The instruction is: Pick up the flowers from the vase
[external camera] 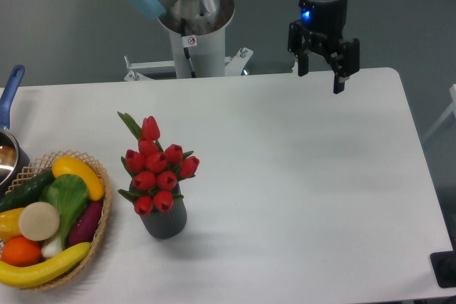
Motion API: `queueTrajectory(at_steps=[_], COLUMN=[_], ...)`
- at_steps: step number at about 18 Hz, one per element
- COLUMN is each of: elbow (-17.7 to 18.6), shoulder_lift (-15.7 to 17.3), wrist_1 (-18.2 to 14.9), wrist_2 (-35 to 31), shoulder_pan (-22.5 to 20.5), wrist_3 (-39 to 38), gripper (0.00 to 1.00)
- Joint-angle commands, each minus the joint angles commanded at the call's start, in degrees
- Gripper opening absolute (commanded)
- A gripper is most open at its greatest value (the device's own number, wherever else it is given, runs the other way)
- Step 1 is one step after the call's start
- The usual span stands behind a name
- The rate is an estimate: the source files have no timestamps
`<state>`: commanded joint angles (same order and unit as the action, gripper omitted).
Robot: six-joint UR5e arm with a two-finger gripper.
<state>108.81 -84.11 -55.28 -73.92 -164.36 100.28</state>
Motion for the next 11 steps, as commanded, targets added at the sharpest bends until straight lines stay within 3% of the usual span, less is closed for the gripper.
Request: queueTrajectory(at_steps=[11], elbow=[0.7], shoulder_lift=[0.1], wrist_1=[0.4], wrist_2=[1.8], shoulder_pan=[0.8], wrist_3=[-4.3], gripper=[1.00])
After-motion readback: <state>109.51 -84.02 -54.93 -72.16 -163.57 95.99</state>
